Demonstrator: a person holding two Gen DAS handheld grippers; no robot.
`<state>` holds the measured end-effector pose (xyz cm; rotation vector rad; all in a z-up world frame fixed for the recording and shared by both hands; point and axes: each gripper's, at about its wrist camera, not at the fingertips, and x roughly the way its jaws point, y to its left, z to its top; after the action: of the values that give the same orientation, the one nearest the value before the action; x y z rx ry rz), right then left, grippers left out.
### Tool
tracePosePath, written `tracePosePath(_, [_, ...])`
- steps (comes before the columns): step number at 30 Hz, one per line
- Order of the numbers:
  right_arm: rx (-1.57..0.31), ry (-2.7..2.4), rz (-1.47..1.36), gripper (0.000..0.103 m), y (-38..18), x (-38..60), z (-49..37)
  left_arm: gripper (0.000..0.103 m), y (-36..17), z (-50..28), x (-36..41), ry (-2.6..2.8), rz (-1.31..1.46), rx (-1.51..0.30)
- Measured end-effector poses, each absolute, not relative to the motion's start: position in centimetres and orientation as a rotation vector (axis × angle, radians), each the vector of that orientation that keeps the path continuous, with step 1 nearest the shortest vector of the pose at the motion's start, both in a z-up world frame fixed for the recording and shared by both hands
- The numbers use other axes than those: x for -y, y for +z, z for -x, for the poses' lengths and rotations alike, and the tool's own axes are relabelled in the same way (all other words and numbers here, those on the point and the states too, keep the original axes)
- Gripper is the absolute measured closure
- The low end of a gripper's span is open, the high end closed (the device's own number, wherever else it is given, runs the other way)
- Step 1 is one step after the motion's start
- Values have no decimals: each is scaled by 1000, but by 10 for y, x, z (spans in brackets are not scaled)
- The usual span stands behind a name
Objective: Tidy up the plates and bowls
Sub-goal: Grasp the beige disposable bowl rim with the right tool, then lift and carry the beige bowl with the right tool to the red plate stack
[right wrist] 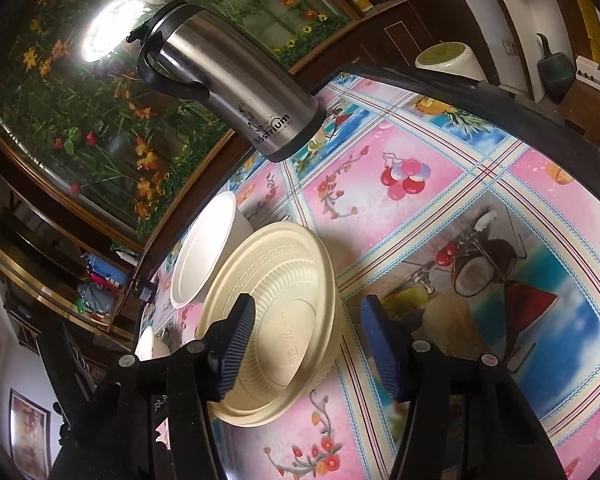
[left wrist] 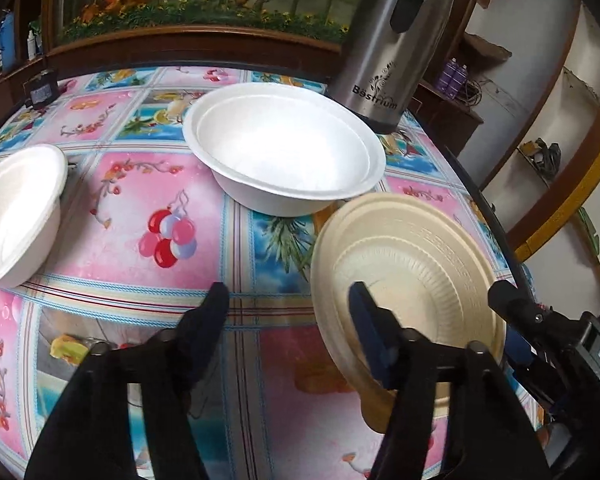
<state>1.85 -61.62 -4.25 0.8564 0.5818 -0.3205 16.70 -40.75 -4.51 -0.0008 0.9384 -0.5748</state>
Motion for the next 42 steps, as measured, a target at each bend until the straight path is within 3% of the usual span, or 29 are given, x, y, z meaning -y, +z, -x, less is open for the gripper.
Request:
tracePosePath(7, [-595, -335, -855, 66, -44, 617, -19, 68, -42, -164, 407, -602, 10, -928])
tracePosePath(11, [-609, -352, -846, 86, -45, 617, -19, 78, -44, -163, 412, -630, -4, -936])
tracePosePath(15, [-622, -350, -838, 91, -47, 615, -21, 89, -43, -161, 414, -652, -11, -938])
tracePosePath(42, [-630, -354, -867, 93, -45, 583, 15, 88, -41, -108, 380, -656, -116, -955])
